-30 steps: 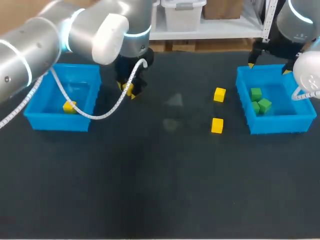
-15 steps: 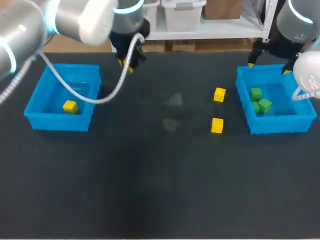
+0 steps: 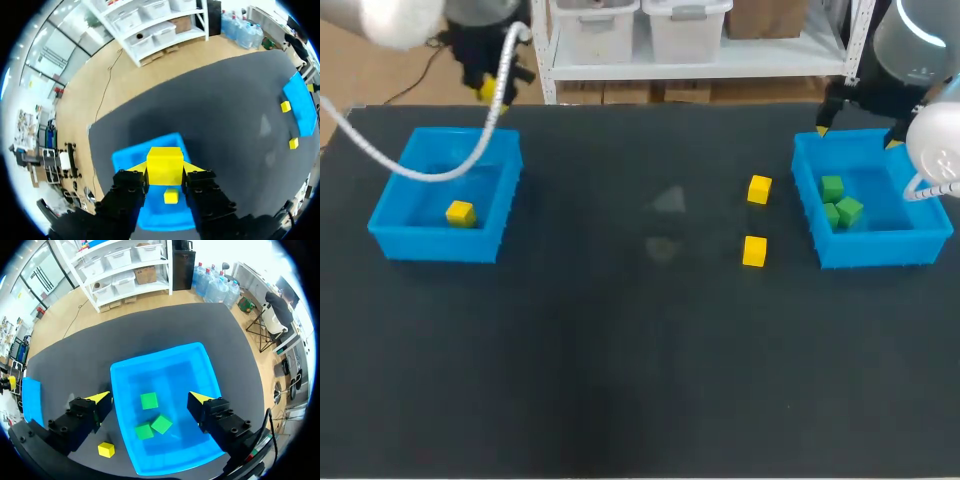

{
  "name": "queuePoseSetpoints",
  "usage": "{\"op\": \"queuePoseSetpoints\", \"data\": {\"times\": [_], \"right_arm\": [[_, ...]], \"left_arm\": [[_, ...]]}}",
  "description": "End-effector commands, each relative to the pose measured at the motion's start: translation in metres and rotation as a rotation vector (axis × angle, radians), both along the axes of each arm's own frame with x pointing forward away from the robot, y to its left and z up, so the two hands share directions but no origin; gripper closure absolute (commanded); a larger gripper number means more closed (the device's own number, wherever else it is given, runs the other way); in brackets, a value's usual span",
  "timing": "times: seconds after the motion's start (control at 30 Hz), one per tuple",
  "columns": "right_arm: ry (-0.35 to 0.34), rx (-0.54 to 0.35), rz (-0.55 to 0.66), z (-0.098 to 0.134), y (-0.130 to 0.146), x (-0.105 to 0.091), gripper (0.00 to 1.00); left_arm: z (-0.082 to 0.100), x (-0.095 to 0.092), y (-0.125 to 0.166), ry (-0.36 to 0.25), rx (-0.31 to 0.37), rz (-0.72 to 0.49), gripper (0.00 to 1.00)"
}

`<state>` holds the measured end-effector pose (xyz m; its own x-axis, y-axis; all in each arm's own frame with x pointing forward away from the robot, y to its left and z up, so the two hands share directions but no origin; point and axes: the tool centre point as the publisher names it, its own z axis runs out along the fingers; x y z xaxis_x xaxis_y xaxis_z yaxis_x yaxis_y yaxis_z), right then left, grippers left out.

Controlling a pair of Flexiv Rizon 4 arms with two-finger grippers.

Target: Put the green cubes in the right bin and the yellow cubes in the left bin.

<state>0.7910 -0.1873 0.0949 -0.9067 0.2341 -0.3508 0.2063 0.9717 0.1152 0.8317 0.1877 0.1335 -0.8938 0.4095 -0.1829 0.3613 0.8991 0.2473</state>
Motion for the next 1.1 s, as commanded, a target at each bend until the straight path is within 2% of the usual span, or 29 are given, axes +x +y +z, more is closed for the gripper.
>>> {"op": "queuePoseSetpoints", "data": {"times": [0.03,0.37,0.4,0.43,0.47,0.57,0.63,0.77,0.93,1.1], "right_arm": [[-0.007,-0.002,-0.003,0.0,0.0,-0.003,0.0],[-0.007,-0.002,-0.003,0.0,0.0,-0.003,0.0],[-0.007,-0.002,-0.003,0.0,0.0,-0.003,0.0],[-0.007,-0.002,-0.003,0.0,0.0,-0.003,0.0],[-0.007,-0.002,-0.003,0.0,0.0,-0.003,0.0],[-0.007,-0.002,-0.003,0.0,0.0,-0.003,0.0],[-0.007,-0.002,-0.003,0.0,0.0,-0.003,0.0],[-0.007,-0.002,-0.003,0.0,0.0,-0.003,0.0],[-0.007,-0.002,-0.003,0.0,0.0,-0.003,0.0],[-0.007,-0.002,-0.003,0.0,0.0,-0.003,0.0]], "left_arm": [[-0.008,-0.043,0.033,-0.11,-0.048,-0.012,1.0],[-0.04,-0.061,0.059,0.015,-0.004,0.027,1.0],[-0.046,-0.062,0.058,0.045,0.024,0.011,0.86],[-0.049,-0.062,0.057,0.058,0.05,0.002,0.24],[-0.051,-0.062,0.055,0.059,0.058,-0.003,0.0],[-0.049,-0.056,0.049,0.048,0.068,-0.017,0.0],[-0.04,-0.049,0.039,0.016,0.062,-0.033,0.0],[-0.029,-0.039,-0.001,-0.023,0.041,-0.111,0.0],[-0.021,-0.038,-0.073,-0.023,-0.058,-0.259,0.0],[-0.015,-0.055,-0.148,0.028,-0.185,-0.431,0.0]]}}
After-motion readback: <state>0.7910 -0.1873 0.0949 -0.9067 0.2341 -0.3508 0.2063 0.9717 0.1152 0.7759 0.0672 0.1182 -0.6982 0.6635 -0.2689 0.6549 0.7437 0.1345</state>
